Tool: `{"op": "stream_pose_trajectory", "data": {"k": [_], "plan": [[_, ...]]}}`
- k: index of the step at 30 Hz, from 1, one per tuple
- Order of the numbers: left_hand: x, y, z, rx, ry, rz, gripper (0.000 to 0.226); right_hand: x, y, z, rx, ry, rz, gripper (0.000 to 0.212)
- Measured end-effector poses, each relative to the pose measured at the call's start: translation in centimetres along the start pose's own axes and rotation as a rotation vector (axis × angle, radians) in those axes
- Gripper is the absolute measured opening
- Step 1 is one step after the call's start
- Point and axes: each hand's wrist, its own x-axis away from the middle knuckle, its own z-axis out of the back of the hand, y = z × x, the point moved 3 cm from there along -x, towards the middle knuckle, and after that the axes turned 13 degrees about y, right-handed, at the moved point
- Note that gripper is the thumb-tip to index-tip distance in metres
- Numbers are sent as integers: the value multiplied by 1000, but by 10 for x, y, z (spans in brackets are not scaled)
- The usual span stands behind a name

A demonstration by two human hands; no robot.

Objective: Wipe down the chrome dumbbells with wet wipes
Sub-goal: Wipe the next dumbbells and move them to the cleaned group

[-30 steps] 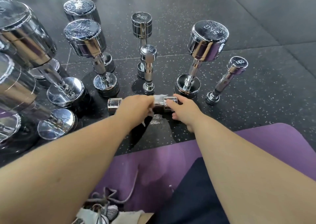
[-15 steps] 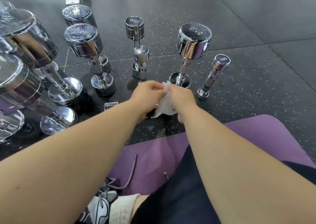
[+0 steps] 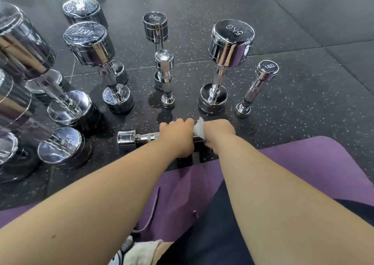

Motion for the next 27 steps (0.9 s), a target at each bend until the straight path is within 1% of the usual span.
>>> {"op": "stream_pose_trajectory", "data": {"k": [2, 3, 5, 7, 10, 12, 13, 15, 16, 18, 20, 24, 25, 27], "plan": [[-2, -2, -3, 29, 7, -20, 50, 9, 3, -1, 85, -180, -119, 28], [0, -4, -3, 44, 15, -28, 50, 12, 6, 1, 70, -210, -176, 28], [5, -4, 3, 78, 69, -58, 45, 19, 6, 1, -103, -307, -216, 29], [11, -2, 26, 204, 156, -40, 42, 19, -4, 2, -324, -290, -150, 22], [17, -13, 82, 527, 359, 107, 39, 34, -42, 12, -601, -265, 16, 19], [26, -25, 112, 699, 453, 164, 38, 55, -64, 16, -633, -274, 188, 17], [32, -31, 119, 767, 455, 177, 39, 65, -70, 15, -603, -282, 273, 17], [50, -36, 125, 847, 396, 189, 37, 89, -72, 12, -514, -305, 391, 18], [58, -36, 123, 835, 370, 184, 36, 97, -70, 12, -477, -301, 436, 17], [67, -35, 120, 772, 378, 175, 37, 108, -65, 13, -465, -289, 499, 17], [71, -35, 117, 763, 396, 196, 36, 114, -59, 17, -511, -316, 514, 18], [65, -33, 117, 730, 424, 214, 17, 119, -53, 22, -617, -428, 486, 32], [65, -33, 119, 773, 430, 207, 20, 118, -52, 21, -660, -439, 452, 34], [64, -32, 121, 923, 384, 218, 39, 117, -53, 19, -753, -452, 383, 38]]}}
